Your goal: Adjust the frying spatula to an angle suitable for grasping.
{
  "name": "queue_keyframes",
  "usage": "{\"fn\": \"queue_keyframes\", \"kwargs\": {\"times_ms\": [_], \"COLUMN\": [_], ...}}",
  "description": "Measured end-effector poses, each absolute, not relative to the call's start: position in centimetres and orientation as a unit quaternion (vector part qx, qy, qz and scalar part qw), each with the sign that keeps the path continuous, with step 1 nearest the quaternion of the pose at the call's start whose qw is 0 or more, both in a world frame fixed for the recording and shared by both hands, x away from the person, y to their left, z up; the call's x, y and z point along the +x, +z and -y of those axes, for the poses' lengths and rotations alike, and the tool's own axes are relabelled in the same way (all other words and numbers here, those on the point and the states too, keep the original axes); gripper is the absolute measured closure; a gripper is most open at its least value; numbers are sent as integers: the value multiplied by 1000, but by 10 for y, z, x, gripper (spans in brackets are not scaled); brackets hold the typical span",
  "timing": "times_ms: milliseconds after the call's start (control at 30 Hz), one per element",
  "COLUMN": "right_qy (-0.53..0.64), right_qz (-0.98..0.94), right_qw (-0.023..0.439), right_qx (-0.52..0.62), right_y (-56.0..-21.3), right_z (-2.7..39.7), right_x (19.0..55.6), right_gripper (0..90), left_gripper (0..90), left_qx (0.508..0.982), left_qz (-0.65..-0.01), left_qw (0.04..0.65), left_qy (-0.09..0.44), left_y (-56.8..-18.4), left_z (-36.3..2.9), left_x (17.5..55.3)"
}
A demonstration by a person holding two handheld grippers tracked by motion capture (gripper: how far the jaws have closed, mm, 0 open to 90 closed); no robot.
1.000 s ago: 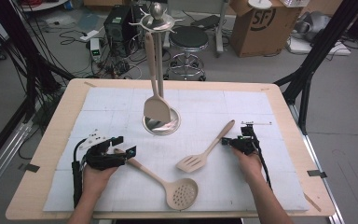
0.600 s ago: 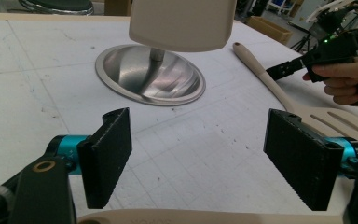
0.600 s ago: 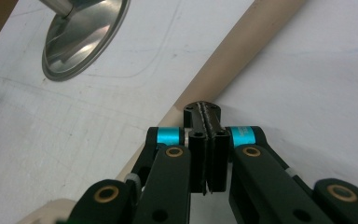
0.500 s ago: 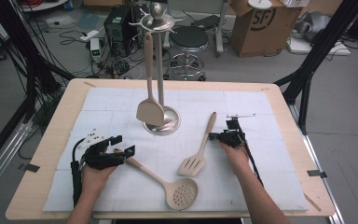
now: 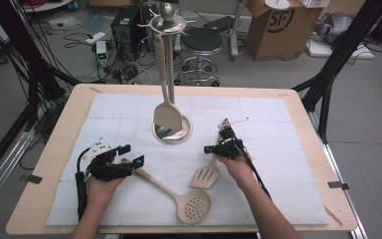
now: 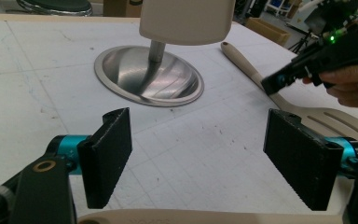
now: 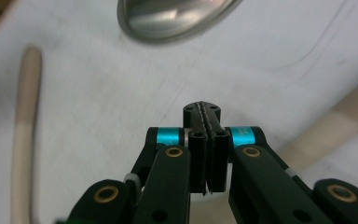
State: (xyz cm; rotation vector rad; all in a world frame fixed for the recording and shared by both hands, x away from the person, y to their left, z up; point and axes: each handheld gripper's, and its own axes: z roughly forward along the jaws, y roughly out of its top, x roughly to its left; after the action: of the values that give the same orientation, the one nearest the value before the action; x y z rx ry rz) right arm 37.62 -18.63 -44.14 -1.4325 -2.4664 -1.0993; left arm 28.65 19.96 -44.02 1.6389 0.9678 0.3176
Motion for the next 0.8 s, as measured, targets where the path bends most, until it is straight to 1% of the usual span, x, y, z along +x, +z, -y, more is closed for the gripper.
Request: {"fn": "queue_keyframes", "kwargs": {"times_ms": [100, 233, 467, 567, 667, 800], "right_qy": [-329, -315, -315, -301, -323, -329], "right_qz": [827, 840, 835, 836, 818, 817], "right_qw": [51, 37, 56, 53, 69, 67], "right_qx": [-453, -439, -448, -456, -470, -469], "right_y": [-448, -445, -440, -443, -448, -449], "right_z": [182, 187, 220, 235, 250, 255], "right_x": [371, 359, 344, 337, 332, 331], "right_gripper": [896, 896, 897, 898, 898, 897], "left_gripper": [241, 241, 241, 241, 241, 241], "left_qx": [698, 699, 700, 701, 700, 702], "left_qz": [-412, -411, -412, -411, -412, -412], "left_qw": [570, 569, 567, 566, 567, 565], "left_qy": [135, 136, 135, 135, 133, 133], "left_y": [-440, -440, -440, -440, -440, -440], "left_z": [-200, -199, -200, -199, -198, -197], "left_x": [286, 286, 285, 285, 285, 285]}}
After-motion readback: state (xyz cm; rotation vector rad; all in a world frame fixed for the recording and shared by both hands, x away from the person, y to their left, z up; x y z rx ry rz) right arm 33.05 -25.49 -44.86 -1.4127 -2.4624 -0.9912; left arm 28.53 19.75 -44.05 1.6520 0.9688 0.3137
